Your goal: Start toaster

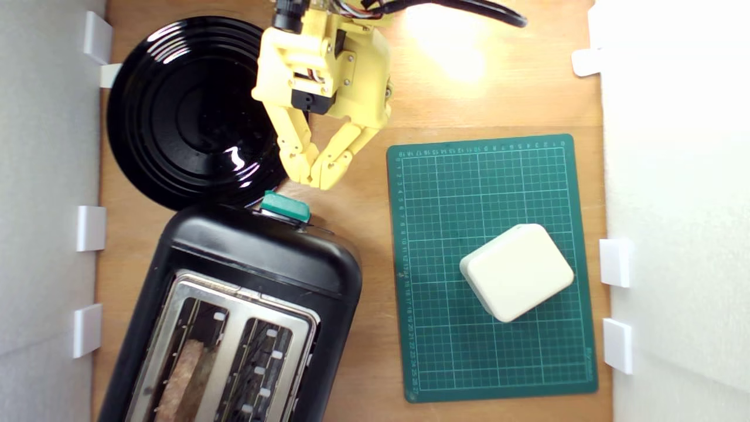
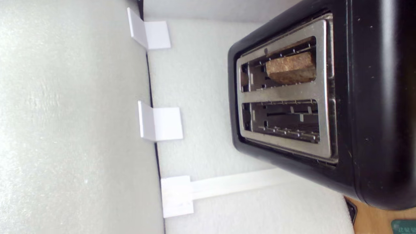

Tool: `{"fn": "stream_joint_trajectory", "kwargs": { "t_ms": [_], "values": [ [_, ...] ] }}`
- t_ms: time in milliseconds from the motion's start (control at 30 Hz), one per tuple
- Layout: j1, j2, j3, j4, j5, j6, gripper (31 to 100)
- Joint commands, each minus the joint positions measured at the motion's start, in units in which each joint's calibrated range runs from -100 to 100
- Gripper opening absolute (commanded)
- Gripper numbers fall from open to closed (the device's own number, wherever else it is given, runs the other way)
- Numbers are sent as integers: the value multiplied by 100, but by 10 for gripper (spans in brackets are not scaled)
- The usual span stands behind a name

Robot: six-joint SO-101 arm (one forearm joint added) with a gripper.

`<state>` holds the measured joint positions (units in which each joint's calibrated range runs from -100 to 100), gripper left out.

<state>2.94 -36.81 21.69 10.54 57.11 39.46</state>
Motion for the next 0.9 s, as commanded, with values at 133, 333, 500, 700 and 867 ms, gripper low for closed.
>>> {"fn": "stream_joint_trajectory", "kwargs": {
  "t_ms": [133, 333, 500, 700, 867],
  "values": [
    [159, 333, -638, 90, -70, 10, 314],
    [159, 533, -647, 240, -79, -27, 314],
    [167, 708, -747, 240, -122, -27, 314],
    [302, 966, -919, 165, -130, -32, 314],
    [325, 1299, -1210, 193, -130, -32, 314]
  ]
}}
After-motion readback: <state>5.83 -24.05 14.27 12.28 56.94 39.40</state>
